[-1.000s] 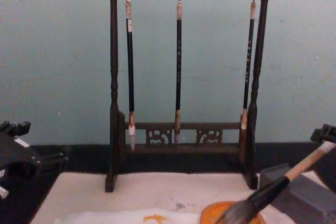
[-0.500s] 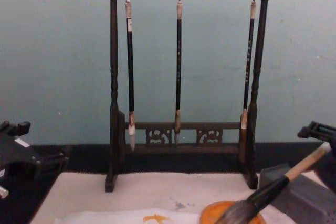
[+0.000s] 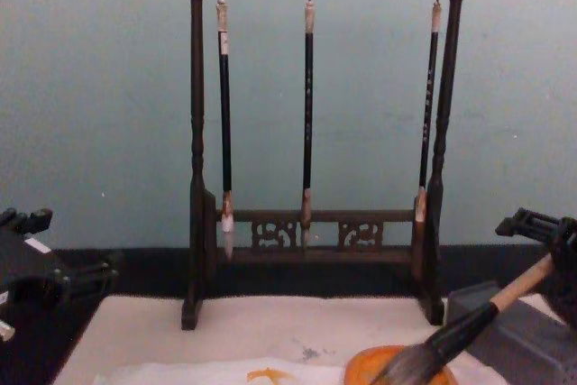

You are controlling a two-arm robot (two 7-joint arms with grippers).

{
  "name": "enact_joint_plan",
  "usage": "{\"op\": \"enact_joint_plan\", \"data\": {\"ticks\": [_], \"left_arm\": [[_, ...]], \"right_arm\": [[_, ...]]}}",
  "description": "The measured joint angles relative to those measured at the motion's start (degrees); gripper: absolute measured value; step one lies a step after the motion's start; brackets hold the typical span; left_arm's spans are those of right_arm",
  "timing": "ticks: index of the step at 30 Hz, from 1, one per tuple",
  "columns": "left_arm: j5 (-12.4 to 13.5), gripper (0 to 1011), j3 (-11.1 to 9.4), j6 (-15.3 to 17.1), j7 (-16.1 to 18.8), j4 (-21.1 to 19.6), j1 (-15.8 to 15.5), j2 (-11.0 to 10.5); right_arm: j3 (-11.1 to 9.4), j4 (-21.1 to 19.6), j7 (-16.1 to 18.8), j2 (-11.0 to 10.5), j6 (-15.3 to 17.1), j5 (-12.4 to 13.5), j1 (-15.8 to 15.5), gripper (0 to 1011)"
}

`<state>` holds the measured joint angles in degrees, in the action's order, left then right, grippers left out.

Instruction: Pick up the brush from the inkstone, write on the paper, then place the brush back to its original position.

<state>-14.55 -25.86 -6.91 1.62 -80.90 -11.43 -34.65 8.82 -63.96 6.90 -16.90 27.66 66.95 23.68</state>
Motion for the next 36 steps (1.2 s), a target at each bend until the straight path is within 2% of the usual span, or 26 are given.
{"op": "enact_joint_plan", "data": {"ticks": [12,15,25,26,28,36], "left_arm": [[0.0,1010,0.0,0.0,0.0,0.0,0.0,0.0],[0.0,1009,0.0,0.0,0.0,0.0,0.0,0.0],[0.0,1010,0.0,0.0,0.0,0.0,0.0,0.0],[0.0,1010,0.0,0.0,0.0,0.0,0.0,0.0],[0.0,1009,0.0,0.0,0.0,0.0,0.0,0.0],[0.0,1010,0.0,0.0,0.0,0.0,0.0,0.0]], "right_arm": [[0.3,0.2,0.1,-0.1,-0.1,0.0,0.1,1000],[0.2,0.2,0.1,-0.1,-0.1,0.0,0.1,960],[0.2,0.1,0.1,-0.1,-0.1,-0.1,0.1,690],[0.1,0.1,0.1,-0.1,-0.1,-0.1,0.1,626],[0.1,0.1,0.1,-0.1,-0.1,-0.1,0.1,590],[0.1,0.1,0.1,-0.1,-0.1,-0.1,0.1,323]]}}
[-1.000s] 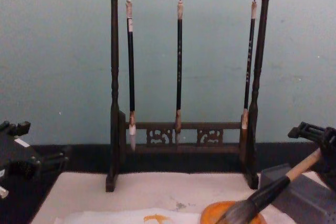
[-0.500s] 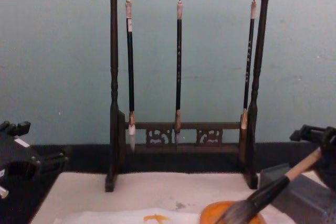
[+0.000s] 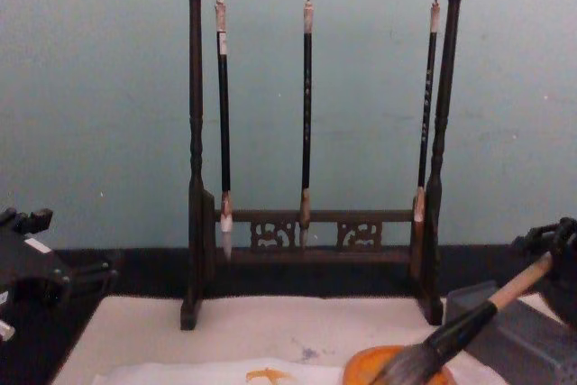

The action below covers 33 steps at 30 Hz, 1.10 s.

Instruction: Pick up the brush from the inkstone, write on the paper, then place the brush back to its original position.

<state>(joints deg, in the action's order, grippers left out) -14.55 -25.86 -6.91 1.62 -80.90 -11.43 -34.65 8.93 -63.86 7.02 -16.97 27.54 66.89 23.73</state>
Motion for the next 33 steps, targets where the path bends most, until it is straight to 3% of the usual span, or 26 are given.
{"op": "enact_joint_plan", "data": {"ticks": [5,19,33], "left_arm": [[0.0,1010,0.0,0.0,0.0,0.0,0.0,0.0],[0.0,1010,0.0,0.0,0.0,0.0,0.0,0.0],[0.0,1010,0.0,0.0,0.0,0.0,0.0,0.0]], "right_arm": [[0.0,0.0,0.0,0.0,0.0,0.0,0.0,175],[0.3,-0.3,0.0,-0.2,-0.4,0.0,-0.1,171],[2.2,-4.9,1.8,-1.9,-4.2,0.5,-0.7,169]]}}
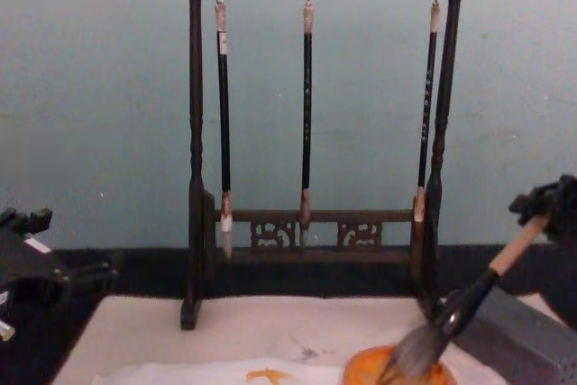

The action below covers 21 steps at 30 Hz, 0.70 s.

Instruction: Pick up the brush from the inkstone, write on the paper, then place the brush back to its original position.

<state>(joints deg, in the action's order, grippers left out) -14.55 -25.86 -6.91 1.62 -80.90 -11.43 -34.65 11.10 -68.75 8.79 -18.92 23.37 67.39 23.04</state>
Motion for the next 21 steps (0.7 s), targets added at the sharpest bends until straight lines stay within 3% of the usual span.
{"op": "enact_joint_plan", "data": {"ticks": [14,21], "left_arm": [[0.0,1010,0.0,0.0,0.0,0.0,0.0,0.0],[0.0,1010,0.0,0.0,0.0,0.0,0.0,0.0]], "right_arm": [[4.6,-6.7,5.3,-3.6,-6.7,-4.8,-0.2,169],[8.2,-10.4,8.2,-5.6,-12.1,-9.4,-0.3,168]]}}
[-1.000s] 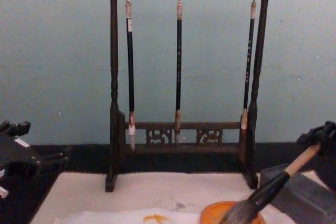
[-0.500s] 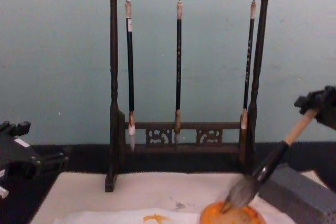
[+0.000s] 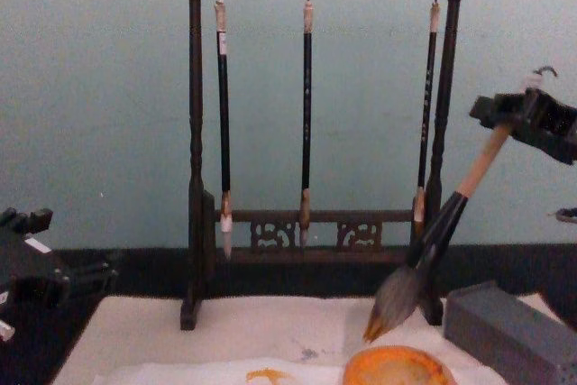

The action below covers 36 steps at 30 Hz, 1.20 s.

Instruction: Pick up the brush from the inkstone, write on the paper, then place the brush back to its original position.

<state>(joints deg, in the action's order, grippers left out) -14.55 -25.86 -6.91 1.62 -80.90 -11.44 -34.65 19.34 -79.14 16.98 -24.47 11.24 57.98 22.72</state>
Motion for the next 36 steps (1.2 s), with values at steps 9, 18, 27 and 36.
{"op": "enact_joint_plan", "data": {"ticks": [9,18,27,36], "left_arm": [[0.0,1010,0.0,0.0,0.0,0.0,0.0,0.0],[0.0,1010,0.0,0.0,0.0,0.0,0.0,0.0],[0.0,1010,0.0,0.0,0.0,0.0,0.0,0.0],[0.0,1010,0.0,0.0,0.0,0.0,0.0,0.0]], "right_arm": [[3.9,-1.9,2.9,-0.5,-5.8,-6.9,0.8,168],[6.4,-3.5,6.5,-0.1,-9.6,-12.7,0.8,169],[7.5,-4.7,9.3,0.4,-11.8,-16.1,-0.1,168],[7.9,-5.7,12.4,0.5,-13.2,-18.1,-1.1,169]]}}
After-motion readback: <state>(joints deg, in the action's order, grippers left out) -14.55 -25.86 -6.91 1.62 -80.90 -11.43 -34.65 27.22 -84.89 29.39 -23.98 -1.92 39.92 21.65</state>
